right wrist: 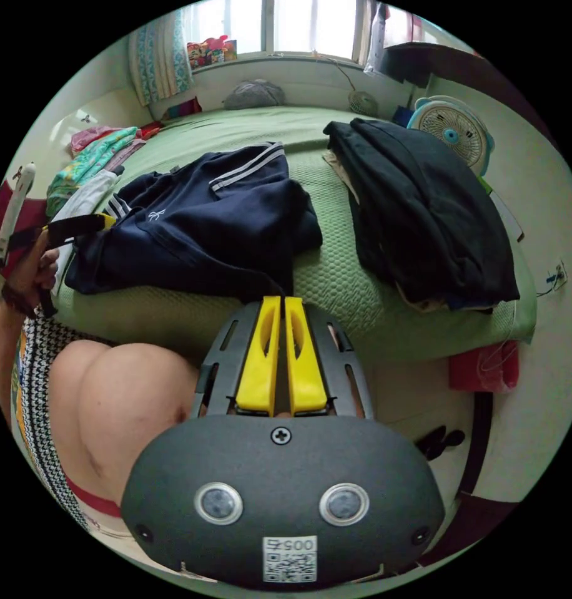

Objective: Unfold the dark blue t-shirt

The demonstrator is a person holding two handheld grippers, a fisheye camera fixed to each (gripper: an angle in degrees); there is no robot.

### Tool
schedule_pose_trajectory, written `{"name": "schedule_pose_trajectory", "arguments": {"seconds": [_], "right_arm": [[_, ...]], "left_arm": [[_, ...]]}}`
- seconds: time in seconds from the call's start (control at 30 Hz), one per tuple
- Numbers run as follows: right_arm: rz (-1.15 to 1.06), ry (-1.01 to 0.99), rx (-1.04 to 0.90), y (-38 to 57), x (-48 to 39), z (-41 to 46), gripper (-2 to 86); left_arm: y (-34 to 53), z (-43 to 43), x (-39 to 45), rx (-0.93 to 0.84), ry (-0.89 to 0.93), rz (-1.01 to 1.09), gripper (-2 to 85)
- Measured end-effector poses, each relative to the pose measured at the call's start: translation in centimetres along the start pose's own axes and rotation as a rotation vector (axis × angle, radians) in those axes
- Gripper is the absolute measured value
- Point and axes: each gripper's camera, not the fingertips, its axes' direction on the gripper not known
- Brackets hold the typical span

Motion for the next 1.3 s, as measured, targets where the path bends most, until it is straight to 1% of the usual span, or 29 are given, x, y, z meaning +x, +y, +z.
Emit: {"name": "schedule_pose_trajectory", "arguments": {"seconds": [0.03,0.07,0.13,0.23,0.37,0.4,0.5,0.57,0.7,0.83,1.03,1.2,1.3], "right_arm": [[-0.012,0.006,0.003,0.2,-0.1,-0.1,-1.7],[-0.019,0.006,0.006,0.4,-0.1,-0.1,-1.6],[-0.022,-0.001,0.009,0.7,0.0,-0.3,-1.6],[-0.018,-0.015,0.017,1.4,0.2,-0.7,-1.6],[-0.022,-0.018,0.006,2.2,0.2,-1.4,-1.7],[-0.022,-0.019,0.004,2.3,0.2,-1.6,-1.7],[-0.016,-0.016,-0.006,3.1,0.3,-2.6,-1.7],[-0.016,-0.011,0.017,3.9,0.3,-4.2,-1.7],[-0.049,-0.005,0.062,5.3,0.1,-7.2,-1.7],[-0.039,-0.010,0.134,7.5,0.1,-11.4,-1.7],[-0.033,-0.048,0.209,10.3,0.3,-17.5,-1.6],[-0.020,-0.100,0.221,12.5,0.9,-20.9,-1.6],[-0.061,-0.090,0.177,13.8,0.3,-21.5,-1.5]], "left_arm": [[0.1,1.2,-0.3,-0.044,-0.009,-0.016,13.0],[0.3,1.5,-0.4,-0.050,-0.004,-0.024,13.1],[1.4,1.4,-1.0,0.010,0.037,-0.057,12.4],[2.7,0.5,-1.2,0.039,0.052,-0.032,10.0],[4.4,-1.1,-1.8,0.043,0.067,-0.022,5.7],[5.0,-1.6,-2.1,0.019,0.070,-0.033,5.4],[6.9,-3.5,-2.7,0.017,0.093,-0.037,5.0],[8.3,-4.7,-3.1,0.009,0.106,-0.037,4.9],[12.2,-9.0,-4.1,0.053,0.164,-0.025,4.8],[16.7,-14.4,-4.5,0.146,0.231,-0.001,4.8],[22.3,-20.2,-4.3,0.223,0.287,0.049,4.8],[25.9,-21.8,-4.6,0.232,0.241,0.027,4.7],[27.6,-21.5,-5.2,0.206,0.225,0.006,4.7]]}}
